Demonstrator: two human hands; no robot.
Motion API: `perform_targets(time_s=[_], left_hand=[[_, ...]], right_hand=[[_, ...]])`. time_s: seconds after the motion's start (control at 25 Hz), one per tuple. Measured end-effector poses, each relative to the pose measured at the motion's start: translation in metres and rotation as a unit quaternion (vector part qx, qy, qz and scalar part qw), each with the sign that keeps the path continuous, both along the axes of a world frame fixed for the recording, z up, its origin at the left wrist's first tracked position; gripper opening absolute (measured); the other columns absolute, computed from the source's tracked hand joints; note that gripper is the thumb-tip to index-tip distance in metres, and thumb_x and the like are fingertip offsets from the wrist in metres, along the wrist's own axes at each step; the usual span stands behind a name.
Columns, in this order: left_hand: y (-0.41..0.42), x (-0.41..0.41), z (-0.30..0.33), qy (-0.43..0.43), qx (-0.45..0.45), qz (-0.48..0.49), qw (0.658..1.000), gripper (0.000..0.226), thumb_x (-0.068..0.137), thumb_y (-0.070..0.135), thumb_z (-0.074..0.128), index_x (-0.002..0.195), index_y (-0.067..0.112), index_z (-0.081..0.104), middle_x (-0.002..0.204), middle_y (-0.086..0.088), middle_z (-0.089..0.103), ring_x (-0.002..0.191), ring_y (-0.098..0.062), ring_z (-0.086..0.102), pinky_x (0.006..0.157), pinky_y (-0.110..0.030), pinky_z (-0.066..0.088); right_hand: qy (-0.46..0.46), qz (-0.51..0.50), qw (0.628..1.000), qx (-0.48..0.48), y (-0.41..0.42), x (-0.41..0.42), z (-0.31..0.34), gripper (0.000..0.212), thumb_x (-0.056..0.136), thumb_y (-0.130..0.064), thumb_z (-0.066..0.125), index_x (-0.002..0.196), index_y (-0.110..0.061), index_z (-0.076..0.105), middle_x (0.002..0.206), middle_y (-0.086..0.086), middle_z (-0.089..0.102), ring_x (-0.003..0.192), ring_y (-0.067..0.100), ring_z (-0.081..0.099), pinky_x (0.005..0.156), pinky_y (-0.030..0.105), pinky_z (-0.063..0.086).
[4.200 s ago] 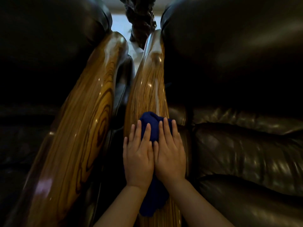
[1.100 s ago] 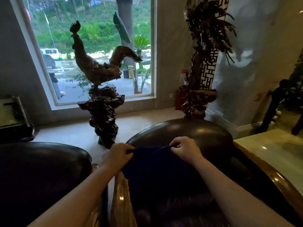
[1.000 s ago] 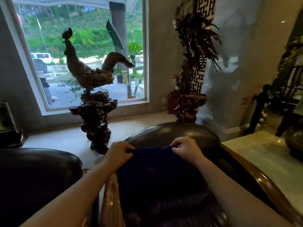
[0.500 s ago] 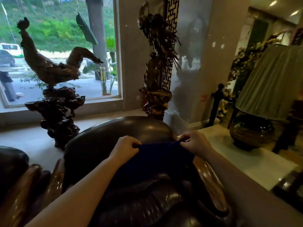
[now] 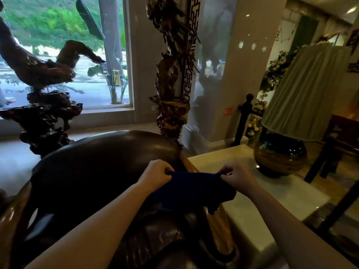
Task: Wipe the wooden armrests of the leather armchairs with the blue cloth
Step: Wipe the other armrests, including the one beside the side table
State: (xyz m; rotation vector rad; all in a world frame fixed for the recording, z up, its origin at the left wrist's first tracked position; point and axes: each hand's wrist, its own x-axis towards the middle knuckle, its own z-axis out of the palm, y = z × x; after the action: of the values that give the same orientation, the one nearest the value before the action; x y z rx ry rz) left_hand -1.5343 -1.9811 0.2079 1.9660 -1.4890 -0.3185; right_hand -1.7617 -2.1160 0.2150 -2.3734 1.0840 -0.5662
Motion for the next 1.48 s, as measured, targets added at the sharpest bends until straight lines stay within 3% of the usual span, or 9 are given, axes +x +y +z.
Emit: perform_targets(time_s=[0.12,0.28,0.4,0.72,0.88,1.12,1.28,1.4,1.48], left_hand=[[-0.053,-0.010,-0.003,0.009,-0.004,0.028,1.000,0.019,0.080,0.005,0.061,0.094,0.013,0.071,0.098,-0.005,0.069,0.087,-0.013,0.064,0.083,-0.034,0.055],[-0.121,-0.028,-0.013,0.034,-0.001,0.058,0.998,0.017,0.081,0.007,0.061,0.094,0.015,0.069,0.096,-0.003,0.068,0.084,-0.011,0.063,0.080,-0.034,0.056],[-0.169,-0.048,-0.029,0.042,0.012,0.082,0.996,0.018,0.081,0.008,0.062,0.095,0.018,0.067,0.097,0.001,0.066,0.084,-0.008,0.061,0.076,-0.026,0.054],[-0.256,-0.115,-0.135,0.101,0.060,0.192,0.974,0.018,0.083,0.013,0.059,0.091,0.028,0.063,0.092,0.007,0.062,0.080,-0.004,0.060,0.065,-0.018,0.049],[-0.287,-0.124,-0.168,0.125,0.072,0.230,0.962,0.022,0.083,0.013,0.059,0.089,0.035,0.061,0.085,0.013,0.059,0.076,0.002,0.057,0.057,-0.011,0.042],[-0.309,-0.105,-0.224,0.149,0.095,0.280,0.944,0.021,0.084,0.013,0.059,0.092,0.032,0.063,0.081,0.018,0.057,0.076,0.004,0.057,0.056,-0.010,0.041],[-0.321,-0.078,-0.260,0.185,0.097,0.290,0.934,0.023,0.084,0.012,0.058,0.095,0.031,0.062,0.085,0.017,0.060,0.079,0.003,0.058,0.057,-0.010,0.043],[-0.332,-0.060,-0.288,0.197,0.105,0.276,0.935,0.024,0.084,0.012,0.058,0.095,0.032,0.061,0.087,0.018,0.059,0.080,0.004,0.059,0.056,-0.005,0.044],[-0.338,-0.055,-0.312,0.205,0.115,0.262,0.936,0.024,0.084,0.010,0.058,0.094,0.033,0.062,0.085,0.020,0.059,0.078,0.007,0.059,0.057,-0.001,0.044]], right_hand=[[0.000,-0.005,1.000,0.010,-0.055,-0.006,-0.005,0.024,0.076,-0.014,0.063,0.068,-0.036,0.059,0.077,-0.010,0.062,0.080,0.012,0.062,0.072,0.037,0.056],[-0.005,0.009,1.000,0.028,-0.130,-0.016,-0.010,0.024,0.076,-0.015,0.064,0.067,-0.037,0.057,0.075,-0.013,0.061,0.077,0.009,0.061,0.062,0.025,0.052],[-0.011,0.022,0.999,0.041,-0.186,-0.028,-0.022,0.021,0.077,-0.018,0.064,0.070,-0.037,0.056,0.076,-0.013,0.061,0.077,0.008,0.061,0.060,0.021,0.050],[0.043,0.085,0.992,0.087,-0.312,-0.044,-0.105,0.011,0.077,-0.016,0.060,0.082,-0.023,0.066,0.085,0.000,0.068,0.079,0.014,0.063,0.067,0.033,0.056],[0.074,0.095,0.987,0.109,-0.350,-0.036,-0.142,0.012,0.077,-0.015,0.058,0.083,-0.022,0.066,0.083,0.000,0.067,0.078,0.015,0.063,0.062,0.026,0.050],[0.091,0.114,0.975,0.167,-0.379,-0.001,-0.202,0.013,0.080,-0.016,0.059,0.087,-0.026,0.064,0.081,-0.007,0.063,0.073,0.005,0.060,0.056,0.017,0.048],[0.105,0.094,0.973,0.180,-0.389,0.027,-0.239,0.015,0.079,-0.015,0.060,0.081,-0.030,0.063,0.081,-0.008,0.064,0.071,0.000,0.057,0.051,0.010,0.040],[0.112,0.072,0.971,0.196,-0.396,0.045,-0.266,0.016,0.078,-0.015,0.060,0.079,-0.031,0.063,0.082,-0.007,0.065,0.072,0.001,0.058,0.053,0.013,0.043],[0.120,0.052,0.970,0.207,-0.399,0.050,-0.288,0.014,0.077,-0.014,0.060,0.083,-0.026,0.066,0.083,-0.005,0.067,0.076,0.007,0.061,0.060,0.023,0.052]])
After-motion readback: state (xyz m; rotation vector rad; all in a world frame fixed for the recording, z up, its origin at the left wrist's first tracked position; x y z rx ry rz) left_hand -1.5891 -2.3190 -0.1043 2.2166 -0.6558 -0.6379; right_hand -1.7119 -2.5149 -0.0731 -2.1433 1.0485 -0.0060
